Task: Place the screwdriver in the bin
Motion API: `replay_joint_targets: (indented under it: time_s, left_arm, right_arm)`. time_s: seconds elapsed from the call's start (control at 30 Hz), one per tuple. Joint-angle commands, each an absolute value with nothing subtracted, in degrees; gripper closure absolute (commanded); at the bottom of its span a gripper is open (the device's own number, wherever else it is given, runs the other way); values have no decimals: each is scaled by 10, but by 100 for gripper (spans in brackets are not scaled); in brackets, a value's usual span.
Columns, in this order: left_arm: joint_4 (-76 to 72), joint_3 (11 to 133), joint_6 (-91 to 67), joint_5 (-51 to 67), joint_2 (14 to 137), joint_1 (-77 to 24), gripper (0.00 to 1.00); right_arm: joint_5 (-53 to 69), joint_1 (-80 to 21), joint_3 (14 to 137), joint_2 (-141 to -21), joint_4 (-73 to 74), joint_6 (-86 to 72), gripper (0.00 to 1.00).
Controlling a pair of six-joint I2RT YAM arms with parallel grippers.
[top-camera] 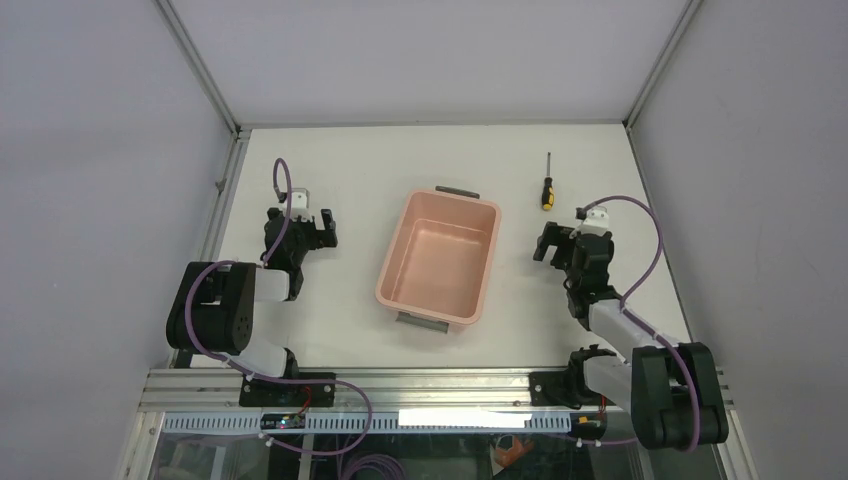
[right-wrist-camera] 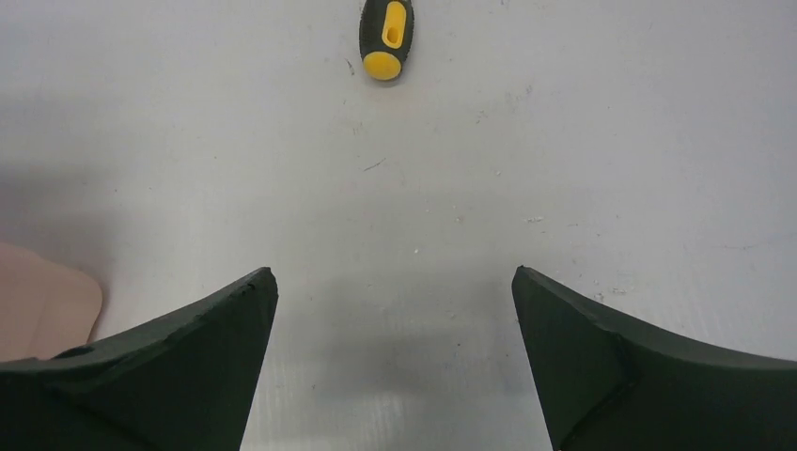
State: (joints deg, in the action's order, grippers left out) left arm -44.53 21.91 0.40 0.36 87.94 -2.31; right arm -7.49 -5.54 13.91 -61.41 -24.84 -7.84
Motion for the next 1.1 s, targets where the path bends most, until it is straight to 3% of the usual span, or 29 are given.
replay_joint_targets:
  time_s: [0.0, 0.27, 0.5, 0.6, 0.87, 1.07]
  left_arm:
    - [-461, 220, -5, 8, 863, -27, 1]
    - [-461, 220, -5, 7, 864, -27, 1]
    - [-461, 219, -5, 8, 864, -27, 1]
    - [-461, 220, -5, 7, 864, -27, 1]
    - [-461, 220, -5, 8, 863, -27, 1]
    - [-461, 220, -5, 8, 863, -27, 1]
  right_arm:
    - [-87, -53, 211, -597, -204, -87, 1]
    - [-90, -53, 474, -636, 59, -150, 1]
    - [-89, -51, 802, -910, 344, -161, 1]
    - [-86, -48, 909, -1018, 402, -149, 1]
    - [-68, -20, 1087, -1218, 464, -140, 1]
    - [-95, -17, 1115, -1298, 493, -144, 8]
